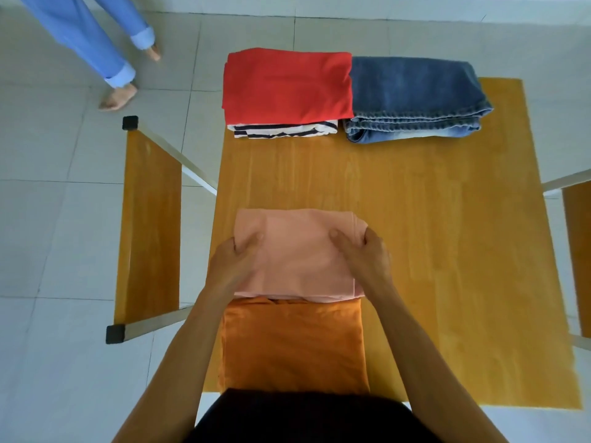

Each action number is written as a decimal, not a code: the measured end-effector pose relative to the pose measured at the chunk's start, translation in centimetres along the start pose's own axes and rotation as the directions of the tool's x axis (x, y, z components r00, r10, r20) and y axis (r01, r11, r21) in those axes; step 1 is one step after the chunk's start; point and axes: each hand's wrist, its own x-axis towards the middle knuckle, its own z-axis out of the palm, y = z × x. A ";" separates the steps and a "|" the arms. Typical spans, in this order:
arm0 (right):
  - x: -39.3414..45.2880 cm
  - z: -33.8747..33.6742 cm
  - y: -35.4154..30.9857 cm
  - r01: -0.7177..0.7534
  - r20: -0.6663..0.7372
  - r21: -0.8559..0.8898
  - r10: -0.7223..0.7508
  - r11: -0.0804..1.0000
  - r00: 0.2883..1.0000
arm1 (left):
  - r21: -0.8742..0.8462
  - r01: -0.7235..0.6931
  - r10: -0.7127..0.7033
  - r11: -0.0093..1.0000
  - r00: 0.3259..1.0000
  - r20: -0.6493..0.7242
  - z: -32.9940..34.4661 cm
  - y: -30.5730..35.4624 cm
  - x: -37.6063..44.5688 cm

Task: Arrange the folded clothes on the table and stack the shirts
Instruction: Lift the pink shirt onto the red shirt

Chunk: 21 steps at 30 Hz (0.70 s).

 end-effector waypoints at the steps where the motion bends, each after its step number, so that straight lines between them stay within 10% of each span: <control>1: -0.3 0.1 0.0 0.029 -0.009 0.014 -0.029 0.999 1.000 | -0.023 -0.018 0.018 1.000 1.000 0.003 -0.1 -0.1 -0.1; 9: -0.3 0.7 -0.4 0.041 0.118 0.114 -0.055 0.993 0.992 | -0.067 0.017 -0.014 0.998 0.999 0.042 -1.6 -0.3 1.0; 21: 10.9 -4.3 -16.2 0.208 0.019 0.269 -0.222 0.940 0.975 | -0.165 -0.369 0.347 0.915 0.927 -0.143 -7.7 16.8 7.9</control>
